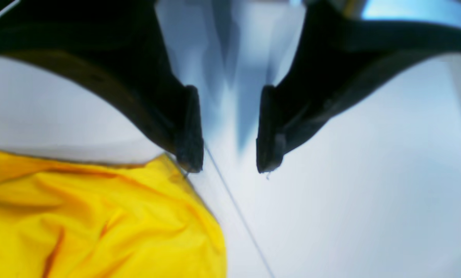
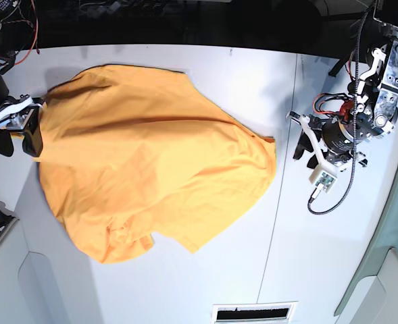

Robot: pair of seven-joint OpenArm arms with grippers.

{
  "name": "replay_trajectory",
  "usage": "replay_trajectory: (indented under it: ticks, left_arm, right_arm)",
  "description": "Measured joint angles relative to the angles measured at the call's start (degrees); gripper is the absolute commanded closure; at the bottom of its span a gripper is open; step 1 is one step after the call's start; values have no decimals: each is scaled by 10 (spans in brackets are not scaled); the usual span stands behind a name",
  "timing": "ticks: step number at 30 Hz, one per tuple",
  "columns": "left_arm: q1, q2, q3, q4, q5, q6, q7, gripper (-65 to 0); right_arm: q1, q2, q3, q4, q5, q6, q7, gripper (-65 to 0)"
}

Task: Layout the t-shirt on the table in an organized manner, then fold the t-shirt properly
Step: 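Regrasp the shirt edges with both grippers and pull them apart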

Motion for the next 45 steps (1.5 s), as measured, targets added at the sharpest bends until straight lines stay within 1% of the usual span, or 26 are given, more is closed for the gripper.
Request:
replay_trajectory:
  ticks: [2, 4, 9, 12, 15, 17, 18, 20, 23, 24, 26, 28, 31, 32, 33, 34, 35, 36, 38, 39, 40, 44, 45]
  left_arm:
    - [0, 12, 0, -1, 0, 0, -2, -267]
    - [0, 23, 0, -4, -1, 0, -10, -267]
    - [-14, 54, 0, -57, 2, -3, -30, -267]
    - [-56, 67, 0, -128, 6, -3, -36, -267]
    - [-103, 72, -1, -195, 6, -2, -49, -267]
    - [-127, 74, -2, -228, 4, -13, -50, -267]
    - [-137, 74, -2, -243, 3, -25, -51, -267]
    - [-159, 75, -2, -268, 2, -31, -56, -267]
    - [-187, 75, -2, -294, 1, -39, -67, -267]
    - [-193, 77, -2, -300, 0, -48, -71, -267]
    - [-200, 87, -3, -318, -1, -58, -71, -267]
    - [-198, 105, -3, -336, -1, -71, -69, -267]
    - [-193, 129, -1, -346, -14, -103, -68, -266]
    - [-195, 135, -1, -346, -13, -110, -59, -257]
    - [-196, 141, -1, -346, -13, -110, -54, -213]
    - [-197, 147, -1, -346, -12, -110, -48, -137]
    - [-196, 151, -1, -346, -13, -110, -43, -41]
    - [-195, 153, 0, -346, -13, -110, -39, 0]
    - [-193, 152, 0, -346, -16, -111, -37, 0]
    - [-190, 149, 0, -346, -19, -111, -37, 0]
    - [-186, 143, 0, -346, -23, -114, -39, 0]
    - [-150, 105, 0, -328, -36, -125, -51, 0]
    - [-137, 93, 0, -320, -39, -138, -52, 0]
  right_arm:
    - [0, -1, 0, -16, 0, -21, 1, -375]
    - [0, -6, 0, -24, 1, -30, 18, -375]
    - [7, -16, 0, -59, 2, -28, 30, -375]
    - [36, -14, 1, -113, -12, -31, 38, -375]
    - [66, -15, 0, -190, -12, -27, 69, -375]
    - [87, -15, -3, -246, -16, -24, 78, -375]
    - [101, -15, -6, -273, -18, -18, 78, -375]
    - [134, -14, -17, -322, -22, -20, 81, -375]
    - [189, -15, -38, -377, -35, -17, 100, -375]
    - [205, -16, -44, -392, -40, -16, 102, -375]
    - [227, -15, -58, -423, -52, -17, 104, -375]
    - [241, -14, -76, -453, -66, -26, 104, -375]
    - [248, -12, -120, -485, -78, -30, 104, -373]
    - [248, -12, -136, -491, -81, -30, 104, -373]
    - [248, -14, -151, -496, -88, -35, 104, -373]
    - [247, -16, -164, -499, -101, -45, 104, -366]
    - [244, -16, -173, -500, -114, -52, 105, -326]
    - [239, -16, -179, -500, -123, -57, 106, -262]
    - [229, -17, -180, -500, -141, -78, 116, -100]
    - [227, -13, -179, -500, -152, -80, 116, -34]
    - [227, -9, -178, -500, -156, -80, 116, 0]
    - [227, 13, -178, -500, -167, -76, 119, 0]
    - [227, 20, -178, -500, -167, -75, 118, 0]
